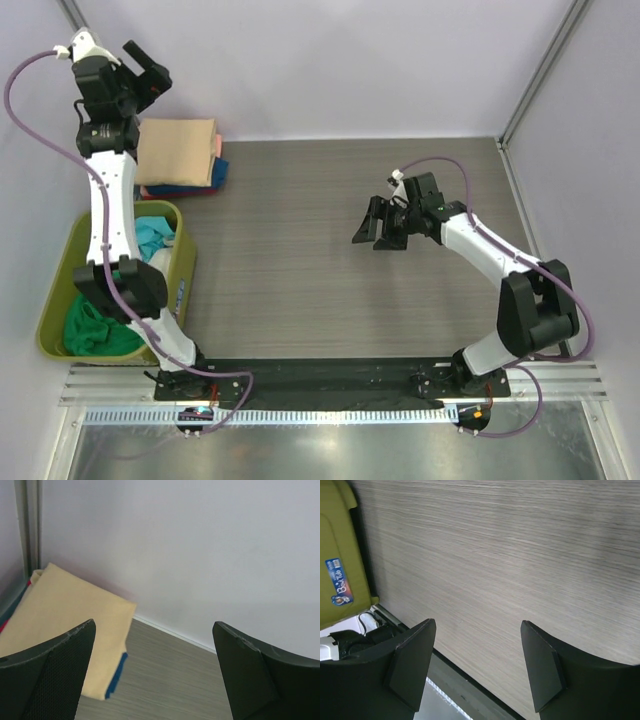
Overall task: Fold and stack the t-shirts
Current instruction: Reset both grippers
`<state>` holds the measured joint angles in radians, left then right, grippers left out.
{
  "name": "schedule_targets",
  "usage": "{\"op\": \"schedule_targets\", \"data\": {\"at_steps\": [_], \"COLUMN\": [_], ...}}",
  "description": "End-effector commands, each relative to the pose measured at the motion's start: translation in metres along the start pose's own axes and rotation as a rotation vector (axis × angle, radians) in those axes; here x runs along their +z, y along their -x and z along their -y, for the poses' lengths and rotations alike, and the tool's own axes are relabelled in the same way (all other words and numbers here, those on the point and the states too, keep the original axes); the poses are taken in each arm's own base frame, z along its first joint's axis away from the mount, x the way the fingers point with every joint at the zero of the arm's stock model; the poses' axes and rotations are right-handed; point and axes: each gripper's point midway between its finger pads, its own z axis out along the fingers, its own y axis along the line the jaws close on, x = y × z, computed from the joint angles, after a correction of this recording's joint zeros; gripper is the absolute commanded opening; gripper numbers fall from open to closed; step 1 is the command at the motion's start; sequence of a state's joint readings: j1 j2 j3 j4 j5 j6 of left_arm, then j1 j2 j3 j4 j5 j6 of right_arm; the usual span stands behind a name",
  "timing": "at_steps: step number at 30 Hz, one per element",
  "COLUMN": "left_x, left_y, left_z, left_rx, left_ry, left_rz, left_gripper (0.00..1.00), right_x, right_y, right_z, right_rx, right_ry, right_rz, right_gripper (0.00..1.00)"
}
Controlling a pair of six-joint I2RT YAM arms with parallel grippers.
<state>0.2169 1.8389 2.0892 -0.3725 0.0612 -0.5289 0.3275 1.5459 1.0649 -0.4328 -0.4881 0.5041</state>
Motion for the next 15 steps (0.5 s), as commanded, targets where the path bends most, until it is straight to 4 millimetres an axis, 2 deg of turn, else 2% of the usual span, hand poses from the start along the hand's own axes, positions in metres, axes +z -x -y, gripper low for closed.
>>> {"op": "schedule_targets", "data": {"at_steps": [1, 2, 3, 4, 5, 6, 7, 8, 9, 10, 11, 12, 13, 14, 15], "left_x": [-0.055, -0.066, -0.074, -0.097, -0.108, -0.120, -0.130, -0.153, -0.169, -0.178, -0.205, -0.217, -0.231, -0.243, -0.264], "left_y": [0.020, 0.017, 0.001, 0.003, -0.003, -0.014, -0.033, -0.034, -0.049, -0.075, -0.074, -0.103, -0.093, -0.117, -0.116], "left_z": [0.012, 0.014, 0.007, 0.020, 0.021, 0.014, 0.009, 0.019, 0.011, -0.003, -0.006, -0.031, -0.034, -0.055, -0.064], "left_rx": [-0.030, -0.036, -0.038, -0.031, -0.021, -0.011, 0.002, 0.005, 0.007, 0.008, -0.002, 0.019, 0.026, 0.050, 0.053], "left_ry": [0.062, 0.063, 0.093, 0.075, 0.085, 0.139, 0.156, 0.137, 0.167, 0.205, 0.209, 0.291, 0.304, 0.362, 0.385], "left_rz": [0.049, 0.038, -0.006, -0.003, -0.020, -0.054, -0.100, -0.100, -0.148, -0.206, -0.189, -0.249, -0.216, -0.259, -0.231], "left_gripper": [1.00, 1.00, 1.00, 1.00, 1.00, 1.00, 1.00, 1.00, 1.00, 1.00, 1.00, 1.00, 1.00, 1.00, 1.00], "right_x": [-0.022, -0.024, -0.028, -0.030, -0.032, -0.036, -0.036, -0.036, -0.036, -0.036, -0.035, -0.036, -0.036, -0.034, -0.034], "right_y": [0.002, 0.000, -0.004, -0.007, -0.010, -0.014, -0.020, -0.024, -0.028, -0.034, -0.038, -0.040, -0.044, -0.049, -0.054], "right_z": [-0.019, -0.021, -0.026, -0.028, -0.031, -0.037, -0.043, -0.049, -0.054, -0.062, -0.065, -0.068, -0.071, -0.075, -0.077], "right_rx": [-0.044, -0.048, -0.056, -0.062, -0.074, -0.091, -0.110, -0.127, -0.140, -0.160, -0.164, -0.164, -0.167, -0.177, -0.183], "right_ry": [0.017, 0.018, 0.026, 0.028, 0.037, 0.047, 0.053, 0.061, 0.067, 0.071, 0.071, 0.075, 0.077, 0.076, 0.076], "right_rz": [0.057, 0.060, 0.063, 0.062, 0.063, 0.067, 0.059, 0.055, 0.051, 0.048, 0.042, 0.043, 0.040, 0.034, 0.031], "right_gripper": [0.75, 0.75, 0.75, 0.75, 0.76, 0.76, 0.77, 0.77, 0.77, 0.78, 0.78, 0.78, 0.77, 0.77, 0.78]}}
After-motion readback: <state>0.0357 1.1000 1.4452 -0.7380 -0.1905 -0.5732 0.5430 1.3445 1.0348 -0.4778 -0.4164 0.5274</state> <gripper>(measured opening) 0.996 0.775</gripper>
